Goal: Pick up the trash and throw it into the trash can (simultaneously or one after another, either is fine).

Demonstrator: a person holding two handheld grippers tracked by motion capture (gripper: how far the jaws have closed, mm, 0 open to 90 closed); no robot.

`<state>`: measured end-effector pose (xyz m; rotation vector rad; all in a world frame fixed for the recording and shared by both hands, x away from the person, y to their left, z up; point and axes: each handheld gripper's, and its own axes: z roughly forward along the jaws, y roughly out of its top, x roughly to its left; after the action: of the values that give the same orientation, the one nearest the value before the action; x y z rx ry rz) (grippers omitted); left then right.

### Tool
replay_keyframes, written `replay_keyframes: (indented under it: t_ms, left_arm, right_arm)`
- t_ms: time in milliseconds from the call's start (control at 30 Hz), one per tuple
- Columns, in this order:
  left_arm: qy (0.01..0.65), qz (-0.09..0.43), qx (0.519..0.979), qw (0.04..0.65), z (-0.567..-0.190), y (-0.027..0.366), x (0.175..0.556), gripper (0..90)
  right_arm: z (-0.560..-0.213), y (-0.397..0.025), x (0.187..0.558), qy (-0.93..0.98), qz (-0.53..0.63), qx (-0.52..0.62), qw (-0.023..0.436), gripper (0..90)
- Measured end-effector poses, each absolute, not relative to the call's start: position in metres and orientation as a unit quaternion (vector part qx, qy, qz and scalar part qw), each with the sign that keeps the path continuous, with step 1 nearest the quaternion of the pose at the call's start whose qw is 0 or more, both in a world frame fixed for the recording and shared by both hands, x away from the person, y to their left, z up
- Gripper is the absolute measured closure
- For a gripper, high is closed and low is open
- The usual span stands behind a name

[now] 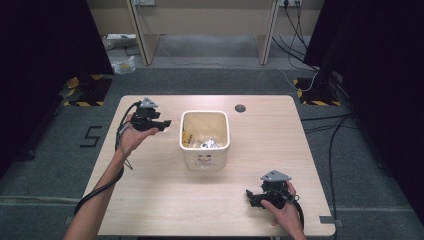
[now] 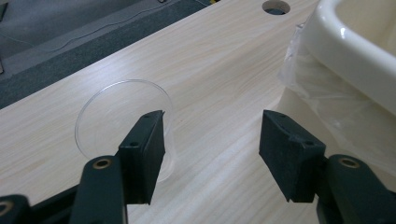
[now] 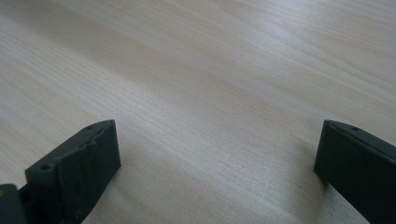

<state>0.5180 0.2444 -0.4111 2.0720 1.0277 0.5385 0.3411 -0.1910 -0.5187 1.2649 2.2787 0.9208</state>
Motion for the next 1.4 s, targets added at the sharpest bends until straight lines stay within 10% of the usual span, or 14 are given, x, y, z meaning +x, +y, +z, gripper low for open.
replay_keyframes:
  t_ms: [967,1400]
  left_arm:
    - [0.399,0.248,0.818,0.332,-0.436,0.241,0.545,56.6]
    - [0.388,0.265,0.829,0.303,-0.446,0.238,0.549,81.0]
  right_arm:
    - [-0.519,-0.191,0.341,0.81,0.327,0.45,0.188,0.4]
    - [-0.519,-0.191,0.341,0.81,0.327,0.45,0.188,0.4]
